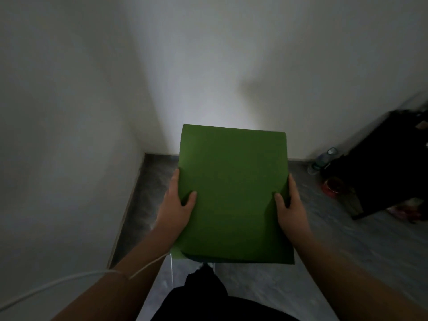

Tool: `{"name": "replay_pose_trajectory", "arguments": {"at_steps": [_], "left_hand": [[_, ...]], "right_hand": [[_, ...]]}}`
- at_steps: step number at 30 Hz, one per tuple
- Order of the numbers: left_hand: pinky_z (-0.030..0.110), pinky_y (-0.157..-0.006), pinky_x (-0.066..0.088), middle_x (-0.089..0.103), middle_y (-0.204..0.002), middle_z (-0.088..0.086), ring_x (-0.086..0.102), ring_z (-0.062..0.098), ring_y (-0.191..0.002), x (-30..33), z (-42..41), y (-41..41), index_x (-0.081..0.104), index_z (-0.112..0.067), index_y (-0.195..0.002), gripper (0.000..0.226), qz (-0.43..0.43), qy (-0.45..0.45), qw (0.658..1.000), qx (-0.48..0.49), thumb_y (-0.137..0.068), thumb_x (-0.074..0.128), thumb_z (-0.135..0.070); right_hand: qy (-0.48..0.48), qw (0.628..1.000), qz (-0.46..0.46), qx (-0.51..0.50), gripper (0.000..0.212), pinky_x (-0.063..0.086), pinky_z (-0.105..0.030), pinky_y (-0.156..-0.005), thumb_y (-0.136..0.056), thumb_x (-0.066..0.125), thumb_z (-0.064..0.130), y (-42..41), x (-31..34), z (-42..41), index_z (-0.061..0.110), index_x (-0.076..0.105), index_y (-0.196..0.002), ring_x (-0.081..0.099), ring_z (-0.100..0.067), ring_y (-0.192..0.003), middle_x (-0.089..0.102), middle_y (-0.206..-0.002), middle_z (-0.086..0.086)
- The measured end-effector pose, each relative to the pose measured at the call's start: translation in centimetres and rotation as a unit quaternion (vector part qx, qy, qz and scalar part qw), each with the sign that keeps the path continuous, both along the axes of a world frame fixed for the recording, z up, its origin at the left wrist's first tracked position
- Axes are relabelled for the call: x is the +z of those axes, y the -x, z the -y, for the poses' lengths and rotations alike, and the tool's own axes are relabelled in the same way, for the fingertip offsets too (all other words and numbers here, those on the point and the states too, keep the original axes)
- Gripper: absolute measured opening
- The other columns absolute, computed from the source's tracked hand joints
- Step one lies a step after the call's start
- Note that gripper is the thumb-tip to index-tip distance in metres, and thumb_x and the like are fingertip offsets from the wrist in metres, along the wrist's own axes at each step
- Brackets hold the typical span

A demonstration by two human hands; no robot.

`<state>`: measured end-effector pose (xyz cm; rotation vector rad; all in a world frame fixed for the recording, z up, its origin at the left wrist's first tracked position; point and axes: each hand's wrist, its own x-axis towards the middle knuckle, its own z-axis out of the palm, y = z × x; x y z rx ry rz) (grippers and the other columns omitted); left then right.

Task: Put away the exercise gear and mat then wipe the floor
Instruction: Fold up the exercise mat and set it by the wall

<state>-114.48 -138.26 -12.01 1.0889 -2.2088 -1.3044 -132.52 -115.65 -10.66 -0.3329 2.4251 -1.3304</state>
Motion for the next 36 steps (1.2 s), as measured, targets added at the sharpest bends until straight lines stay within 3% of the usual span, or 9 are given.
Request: {"name": "replay_pose_trajectory", "arguments": {"at_steps": [5,10,14,20,23,27,29,34,36], "left_hand": [[0.028,-0.107,0.032,0.040,-0.152,0.002,0.041,0.010,-0.129,-1.9,2.6,9.6,0.015,-0.030,-0.156,0.078,-0.016,-0.001,1.000,-0.024,-0.094,0.062,-0.027],[0.037,-0.108,0.037,0.041,-0.150,0.004,0.045,0.022,-0.133,-5.4,5.9,19.6,0.014,-0.033,-0.155,0.076,0.005,-0.022,0.999,-0.037,-0.094,0.060,-0.034],[0.035,-0.106,0.036,0.040,-0.150,0.005,0.044,0.021,-0.132,-8.0,6.8,26.9,0.012,-0.033,-0.155,0.078,0.034,-0.024,0.998,-0.056,-0.094,0.061,-0.031],[0.048,-0.110,0.039,0.034,-0.156,0.003,0.042,0.024,-0.136,-15.0,7.0,36.1,0.005,-0.043,-0.153,0.082,0.077,-0.051,0.994,-0.066,-0.094,0.060,-0.033],[0.049,-0.110,0.039,0.032,-0.157,0.001,0.041,0.023,-0.137,-21.8,7.0,41.1,0.005,-0.041,-0.154,0.082,0.087,-0.048,0.993,-0.068,-0.094,0.060,-0.032],[0.043,-0.111,0.037,0.033,-0.156,0.000,0.041,0.020,-0.136,-35.3,6.5,47.8,0.005,-0.041,-0.154,0.083,0.095,-0.049,0.993,-0.045,-0.094,0.061,-0.027],[0.039,-0.110,0.035,0.033,-0.156,0.000,0.039,0.016,-0.134,-42.8,5.9,50.6,0.008,-0.038,-0.155,0.083,0.094,-0.043,0.994,-0.036,-0.094,0.062,-0.025],[0.047,-0.111,0.037,0.031,-0.157,-0.003,0.037,0.019,-0.138,-60.1,5.3,55.7,0.005,-0.050,-0.151,0.082,0.100,-0.076,0.992,-0.029,-0.093,0.061,-0.032],[0.049,-0.111,0.037,0.031,-0.156,-0.003,0.038,0.018,-0.137,-66.0,5.4,57.2,0.006,-0.050,-0.150,0.082,0.095,-0.074,0.992,-0.028,-0.093,0.062,-0.032]], "right_hand": [[-0.011,1.000,0.001,-0.028,0.068,0.034,-0.040,-0.113,-0.101,0.051,0.027,8.6,-2.1,2.3,0.043,0.013,-0.155,0.040,-0.025,-0.140,0.035,-0.158,0.002],[-0.031,0.999,0.018,-0.034,0.068,0.032,-0.043,-0.114,-0.102,0.049,0.028,18.2,-5.1,5.1,0.045,0.010,-0.155,0.037,-0.024,-0.141,0.032,-0.159,0.002],[-0.046,0.997,0.037,-0.047,0.068,0.032,-0.042,-0.113,-0.102,0.050,0.027,25.0,-8.4,5.9,0.044,0.011,-0.155,0.038,-0.025,-0.141,0.032,-0.159,0.000],[-0.078,0.994,0.067,-0.046,0.068,0.035,-0.043,-0.112,-0.102,0.048,0.031,34.3,-15.7,5.7,0.048,0.007,-0.154,0.040,-0.027,-0.139,0.029,-0.160,0.001],[-0.080,0.994,0.065,-0.045,0.068,0.028,-0.035,-0.113,-0.102,0.049,0.027,39.3,-22.8,5.6,0.043,0.009,-0.156,0.035,-0.023,-0.142,0.027,-0.161,0.004],[-0.079,0.995,0.047,-0.046,0.069,0.031,-0.048,-0.117,-0.102,0.049,0.030,45.9,-37.2,5.1,0.050,0.007,-0.153,0.035,-0.021,-0.142,0.027,-0.161,0.007],[-0.077,0.995,0.042,-0.039,0.068,0.030,-0.046,-0.118,-0.102,0.049,0.030,49.1,-45.1,4.8,0.050,0.008,-0.153,0.035,-0.020,-0.142,0.028,-0.160,0.007],[-0.090,0.995,0.016,-0.026,0.069,0.030,-0.054,-0.117,-0.094,0.045,0.053,54.7,-63.6,3.5,0.060,0.003,-0.149,0.030,-0.022,-0.146,0.025,-0.162,0.007],[-0.080,0.996,0.009,-0.025,0.069,0.028,-0.052,-0.118,-0.096,0.048,0.046,56.4,-69.7,3.4,0.056,0.005,-0.150,0.028,-0.020,-0.146,0.025,-0.162,0.006]]}}
